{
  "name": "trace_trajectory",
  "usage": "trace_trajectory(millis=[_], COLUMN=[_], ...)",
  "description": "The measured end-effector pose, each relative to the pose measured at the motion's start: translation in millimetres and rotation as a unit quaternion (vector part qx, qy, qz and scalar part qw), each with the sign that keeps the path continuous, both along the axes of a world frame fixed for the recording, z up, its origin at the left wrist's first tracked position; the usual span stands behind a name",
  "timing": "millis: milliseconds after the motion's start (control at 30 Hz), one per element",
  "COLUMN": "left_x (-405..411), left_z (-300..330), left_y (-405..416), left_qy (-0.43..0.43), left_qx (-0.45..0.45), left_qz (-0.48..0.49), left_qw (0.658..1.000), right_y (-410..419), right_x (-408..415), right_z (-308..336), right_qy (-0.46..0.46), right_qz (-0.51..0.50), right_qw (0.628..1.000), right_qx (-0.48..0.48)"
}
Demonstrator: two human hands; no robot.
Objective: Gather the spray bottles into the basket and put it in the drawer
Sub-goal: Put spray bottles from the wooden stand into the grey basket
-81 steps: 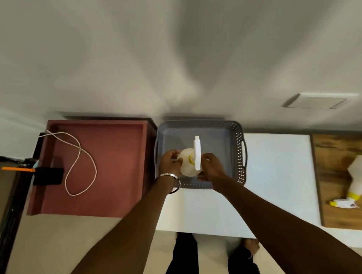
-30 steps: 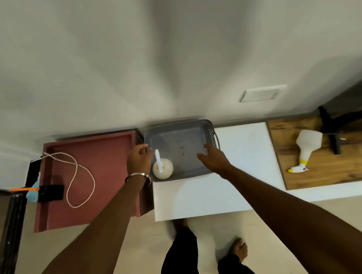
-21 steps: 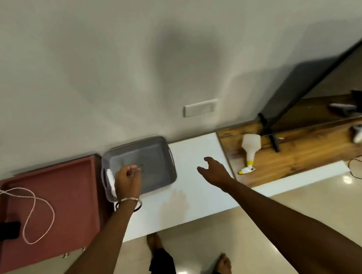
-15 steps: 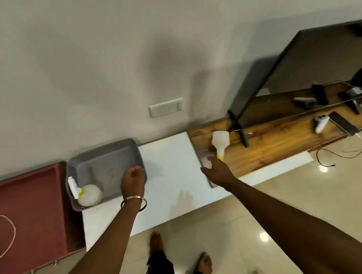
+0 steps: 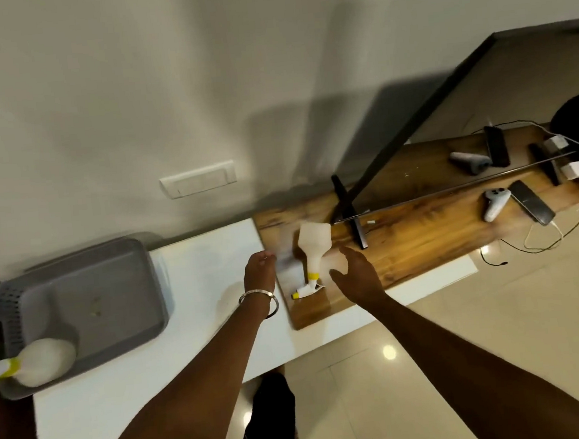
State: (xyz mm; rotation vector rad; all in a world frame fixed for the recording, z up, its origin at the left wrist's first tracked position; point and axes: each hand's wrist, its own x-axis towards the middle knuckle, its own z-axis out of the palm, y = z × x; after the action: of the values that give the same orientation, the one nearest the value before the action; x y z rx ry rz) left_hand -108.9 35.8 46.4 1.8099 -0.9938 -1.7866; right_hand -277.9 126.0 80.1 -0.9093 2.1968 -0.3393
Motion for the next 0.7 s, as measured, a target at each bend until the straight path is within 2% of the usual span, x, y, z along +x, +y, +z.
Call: trace_trajectory(millis=[200, 267, 533, 700], left_x=[-54.5, -67.0, -95.3, -102.0], left_z=[-47.1, -60.1, -102.4, -113.3], left_y=[-37.2, -42.8, -51.2, -48.1], left_qy=[-0.060, -0.065, -0.091, -0.006], left_qx=[0.004, 0.016, 0.039, 0.107], left_qz=[-0.114, -0.126, -0.111, -0.016], left_qw=[0.992, 0.990, 0.989, 0.994], right_y=[-45.7, -55.9, -73.5, -72.3], right_x=[-18.5, -22.3, -38.9, -39.4], right_z=[-45.0, -56.9, -102.1, -113.4], right_qy=[0.008, 0.021, 0.027, 0.012], right_qz=[0.053, 0.081, 0.091, 0.088], right_qw=[0.998, 0.996, 0.995, 0.995], right_qx=[-0.012, -0.015, -0.014, -0.055])
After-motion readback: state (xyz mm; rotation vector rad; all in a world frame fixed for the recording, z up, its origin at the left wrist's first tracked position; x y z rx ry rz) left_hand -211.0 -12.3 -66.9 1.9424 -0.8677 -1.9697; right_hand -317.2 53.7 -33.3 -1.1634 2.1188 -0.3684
